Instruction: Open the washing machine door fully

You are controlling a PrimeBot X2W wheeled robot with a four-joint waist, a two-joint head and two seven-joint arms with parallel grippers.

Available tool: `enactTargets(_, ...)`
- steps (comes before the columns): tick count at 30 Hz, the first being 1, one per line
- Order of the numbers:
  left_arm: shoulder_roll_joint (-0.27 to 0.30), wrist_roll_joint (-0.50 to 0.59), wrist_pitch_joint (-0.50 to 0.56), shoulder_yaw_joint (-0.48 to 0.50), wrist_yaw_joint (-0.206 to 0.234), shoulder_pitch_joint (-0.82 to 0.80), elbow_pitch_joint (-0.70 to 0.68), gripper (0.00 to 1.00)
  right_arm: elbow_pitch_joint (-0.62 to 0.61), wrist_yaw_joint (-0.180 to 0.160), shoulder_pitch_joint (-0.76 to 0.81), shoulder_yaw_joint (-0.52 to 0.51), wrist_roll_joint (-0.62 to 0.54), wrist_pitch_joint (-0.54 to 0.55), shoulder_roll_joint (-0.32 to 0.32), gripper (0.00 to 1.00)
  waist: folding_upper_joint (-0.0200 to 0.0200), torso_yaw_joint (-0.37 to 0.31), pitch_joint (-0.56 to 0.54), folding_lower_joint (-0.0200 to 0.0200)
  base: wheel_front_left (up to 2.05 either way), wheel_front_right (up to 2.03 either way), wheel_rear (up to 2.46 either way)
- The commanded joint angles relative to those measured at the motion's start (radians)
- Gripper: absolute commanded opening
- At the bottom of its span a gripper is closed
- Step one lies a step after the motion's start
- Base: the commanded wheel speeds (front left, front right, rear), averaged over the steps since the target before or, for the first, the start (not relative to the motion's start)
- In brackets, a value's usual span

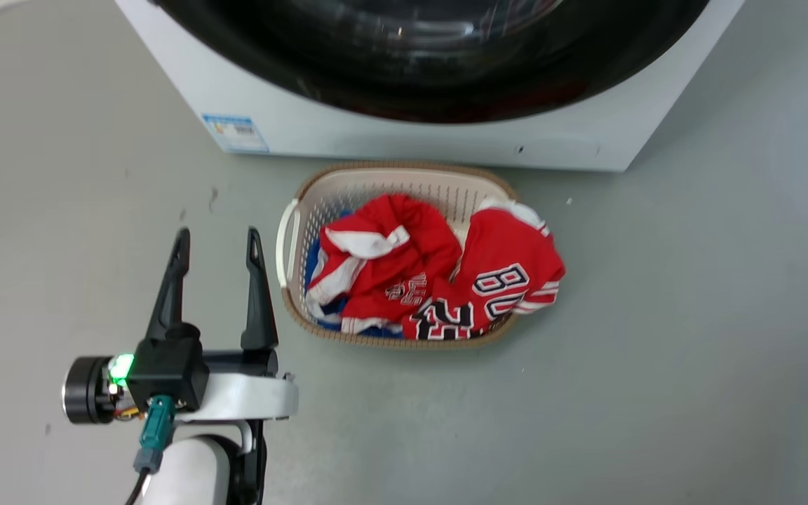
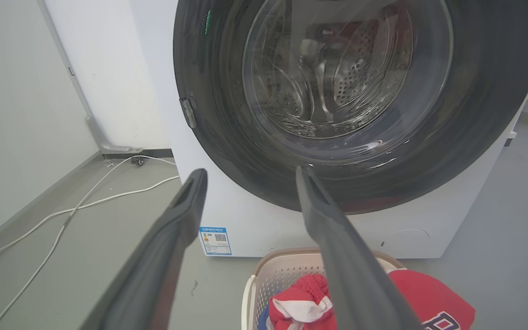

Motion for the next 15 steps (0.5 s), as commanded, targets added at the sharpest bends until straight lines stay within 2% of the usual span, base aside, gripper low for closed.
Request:
enactTargets(1,-0.001,0.009,-0.003,0.001,-0.002,-0.026,-0.008,1.0,0.02,0.0,-0.061,0.019,-0.013,0.021,-0.024,0.0,0.0,0.025,0.069,-0.0001,0.0,0.0,0.0)
enactTargets(7,-0.001,-0.001,-0.003,-0.01,0.001,-0.074,-0.019,1.0,0.118,0.0,-0.244,0.086,-0.049,0.081,-0.084,0.0,0.0,0.051,0.15,-0.0001,0.0,0.0,0.0)
enactTargets(15,-0.001,-0.033,-0.003,-0.042,0.028,-0.106,-0.021,1.0,0.213,0.0,-0.431,0.222,-0.142,0.181,-0.138,0.0,0.0,0.098,0.224,-0.0001,0.0,0.0,0.0)
